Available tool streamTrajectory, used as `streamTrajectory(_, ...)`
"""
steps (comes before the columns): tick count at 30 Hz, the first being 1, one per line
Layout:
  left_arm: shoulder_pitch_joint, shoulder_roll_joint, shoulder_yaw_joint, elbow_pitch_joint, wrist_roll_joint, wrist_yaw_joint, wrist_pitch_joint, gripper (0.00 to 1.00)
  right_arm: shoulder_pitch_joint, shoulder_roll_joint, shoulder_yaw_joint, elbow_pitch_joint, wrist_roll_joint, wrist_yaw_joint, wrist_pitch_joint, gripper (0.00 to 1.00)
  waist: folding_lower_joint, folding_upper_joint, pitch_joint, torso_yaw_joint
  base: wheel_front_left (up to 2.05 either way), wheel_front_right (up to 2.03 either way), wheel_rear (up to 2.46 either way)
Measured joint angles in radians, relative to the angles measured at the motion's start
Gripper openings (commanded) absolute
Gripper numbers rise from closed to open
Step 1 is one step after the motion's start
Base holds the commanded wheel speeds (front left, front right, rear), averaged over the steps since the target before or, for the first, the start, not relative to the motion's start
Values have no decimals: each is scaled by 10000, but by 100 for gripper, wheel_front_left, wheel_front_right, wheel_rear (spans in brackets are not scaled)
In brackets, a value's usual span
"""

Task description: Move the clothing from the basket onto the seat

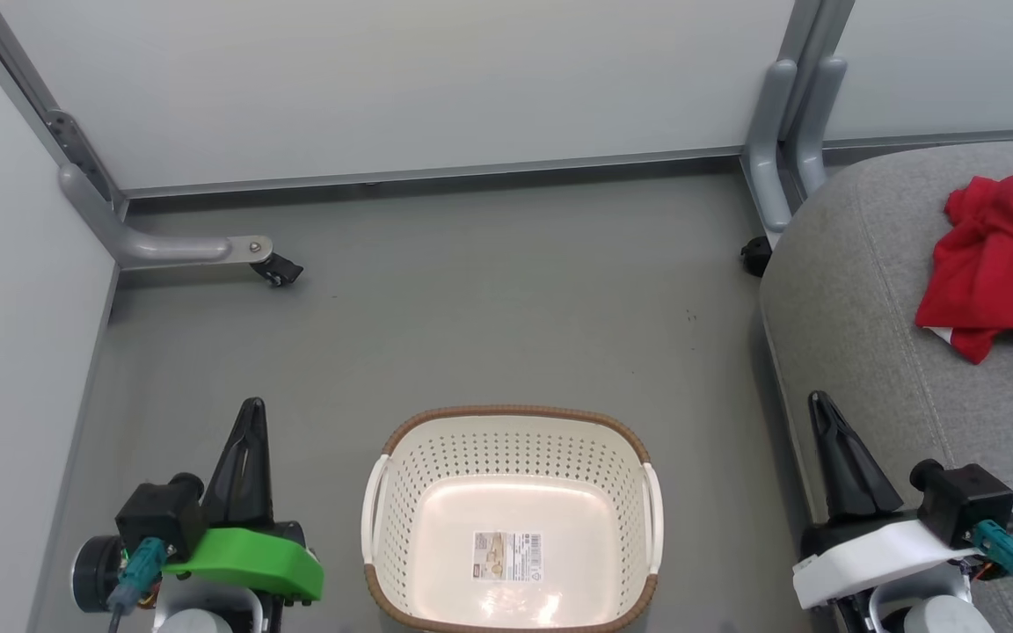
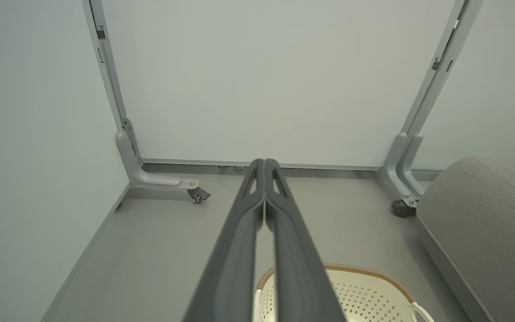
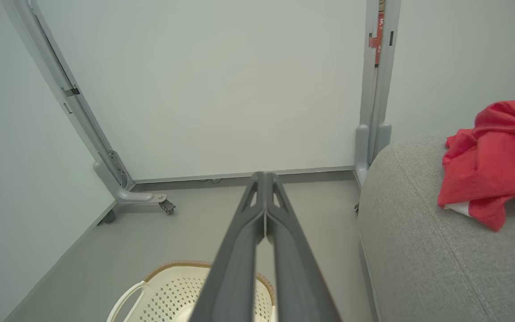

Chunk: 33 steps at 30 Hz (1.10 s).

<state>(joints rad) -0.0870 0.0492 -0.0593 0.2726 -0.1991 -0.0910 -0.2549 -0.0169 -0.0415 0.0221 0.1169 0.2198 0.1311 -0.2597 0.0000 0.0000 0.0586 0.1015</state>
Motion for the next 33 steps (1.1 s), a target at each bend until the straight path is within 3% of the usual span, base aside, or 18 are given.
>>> streamTrajectory(15, 0, -10, 341, -19, -2961, -56, 771, 0, -23, -115, -65, 261, 3066, 0, 617, 0, 0, 0, -72, -133, 0, 0, 0)
streamTrajectory(33, -2, -12, 669, -75, -5626, -134, 1463, 0, -200, -209, -213, 502, 5827, -2, 1250, 0, 0, 0, -151, -278, 0, 0, 0)
